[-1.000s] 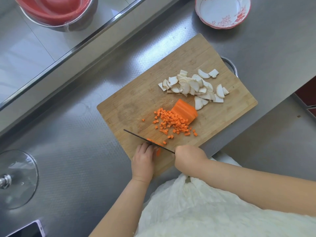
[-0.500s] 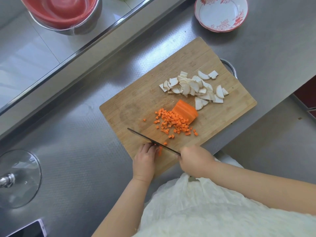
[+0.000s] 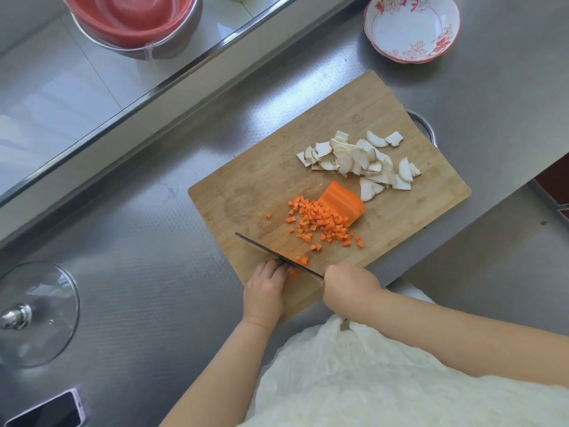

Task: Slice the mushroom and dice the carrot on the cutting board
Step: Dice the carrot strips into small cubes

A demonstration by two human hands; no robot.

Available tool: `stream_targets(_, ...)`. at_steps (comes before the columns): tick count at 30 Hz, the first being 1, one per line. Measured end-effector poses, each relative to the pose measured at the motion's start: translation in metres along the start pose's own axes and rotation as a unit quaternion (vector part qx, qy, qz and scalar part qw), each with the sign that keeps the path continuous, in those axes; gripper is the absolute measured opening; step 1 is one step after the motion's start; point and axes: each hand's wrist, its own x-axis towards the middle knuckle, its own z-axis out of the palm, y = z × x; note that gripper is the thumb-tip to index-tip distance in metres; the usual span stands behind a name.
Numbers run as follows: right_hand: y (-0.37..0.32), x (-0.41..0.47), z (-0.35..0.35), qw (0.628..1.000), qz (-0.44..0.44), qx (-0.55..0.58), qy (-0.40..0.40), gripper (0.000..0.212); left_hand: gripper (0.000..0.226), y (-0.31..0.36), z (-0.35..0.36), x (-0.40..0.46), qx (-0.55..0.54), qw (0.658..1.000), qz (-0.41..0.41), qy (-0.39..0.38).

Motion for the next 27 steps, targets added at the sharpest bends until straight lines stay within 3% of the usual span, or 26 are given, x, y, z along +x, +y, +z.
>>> stream_targets(4, 0.008, 0.01, -0.003, 0.994, 0.01, 0.11, 0.013, 0.027, 0.011, 0.0, -0.001, 0.001, -0.009, 1.0, -0.006, -0.02)
stream_targets(7, 0.013, 0.012, -0.001, 0.985, 0.005, 0.172, 0.028, 0.033, 0.013, 0.002, -0.003, 0.002, -0.023, 0.999, -0.014, -0.033)
stream_targets(16, 0.015, -0.006, 0.008, 0.996, -0.061, 0.035, 0.061, 0.019, 0.025, 0.005, -0.007, -0.002, -0.014, 0.999, -0.026, -0.019)
stream_targets(21, 0.011, -0.003, 0.007, 0.999, -0.041, -0.005, 0.034, 0.012, 0.025, 0.004, -0.005, -0.005, -0.014, 1.0, -0.025, -0.008)
stream_targets(27, -0.001, 0.003, 0.009, 1.0, -0.002, 0.007, -0.004, 0.02, 0.026, 0.005, -0.004, -0.005, -0.018, 0.999, -0.027, 0.005)
